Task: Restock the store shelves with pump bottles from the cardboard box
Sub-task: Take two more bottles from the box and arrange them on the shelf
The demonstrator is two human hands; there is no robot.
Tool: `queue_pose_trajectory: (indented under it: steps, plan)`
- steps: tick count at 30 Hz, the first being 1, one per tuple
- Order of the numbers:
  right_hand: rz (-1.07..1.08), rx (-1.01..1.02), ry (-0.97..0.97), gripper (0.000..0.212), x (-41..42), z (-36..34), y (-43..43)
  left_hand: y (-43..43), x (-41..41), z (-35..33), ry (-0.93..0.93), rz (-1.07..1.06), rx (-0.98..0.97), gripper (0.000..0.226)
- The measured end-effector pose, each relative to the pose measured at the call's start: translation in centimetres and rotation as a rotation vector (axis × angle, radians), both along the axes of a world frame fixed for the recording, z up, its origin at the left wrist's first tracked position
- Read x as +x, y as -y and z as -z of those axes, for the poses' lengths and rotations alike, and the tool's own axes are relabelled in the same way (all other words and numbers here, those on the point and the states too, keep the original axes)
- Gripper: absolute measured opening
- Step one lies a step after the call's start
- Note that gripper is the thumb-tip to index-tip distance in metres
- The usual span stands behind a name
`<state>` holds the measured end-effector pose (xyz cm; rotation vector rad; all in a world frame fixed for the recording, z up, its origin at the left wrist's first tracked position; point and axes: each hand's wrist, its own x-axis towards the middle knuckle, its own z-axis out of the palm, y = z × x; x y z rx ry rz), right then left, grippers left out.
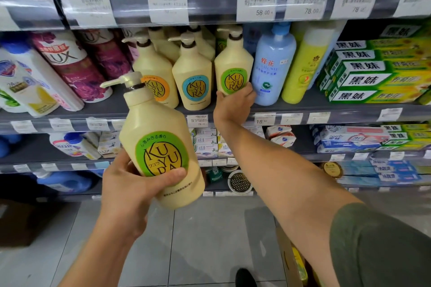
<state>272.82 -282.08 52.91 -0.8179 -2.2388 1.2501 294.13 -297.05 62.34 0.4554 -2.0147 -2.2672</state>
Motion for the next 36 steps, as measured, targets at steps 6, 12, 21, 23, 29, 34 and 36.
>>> queue_pose_trajectory:
  steps: [6,12,21,23,29,34,36]
  plan:
    - [0.002,-0.015,0.018,0.086,-1.8,-0.3,-0.3,-0.1,-0.9,0.2,0.025,0.016,-0.041,0.079]
    - [0.009,0.012,0.065,0.074,-3.2,-0.6,-0.5,0.1,-1.9,0.8,-0.009,0.060,-0.031,0.073]
    - [-0.070,-0.096,-0.112,0.053,-0.9,-1.0,-1.6,-1.3,-3.5,0.9,-0.007,0.070,-0.047,0.075]
    - [-0.132,-0.152,-0.253,0.033,2.3,-2.2,-2.7,-1.9,-4.1,1.0,0.018,0.048,-0.052,0.079]
    - [-0.552,-0.309,-0.221,0.042,15.0,-5.1,-5.5,-4.9,-6.6,1.3,0.029,0.052,-0.006,0.067]
    - [-0.727,-0.023,-0.106,0.090,15.0,-3.0,-5.6,-7.9,-10.0,2.1,-0.035,0.109,-0.042,0.066]
    - [-0.647,0.080,-0.122,0.103,13.7,-2.6,-5.2,-9.0,-11.8,2.6,-0.049,0.121,-0.054,0.074]
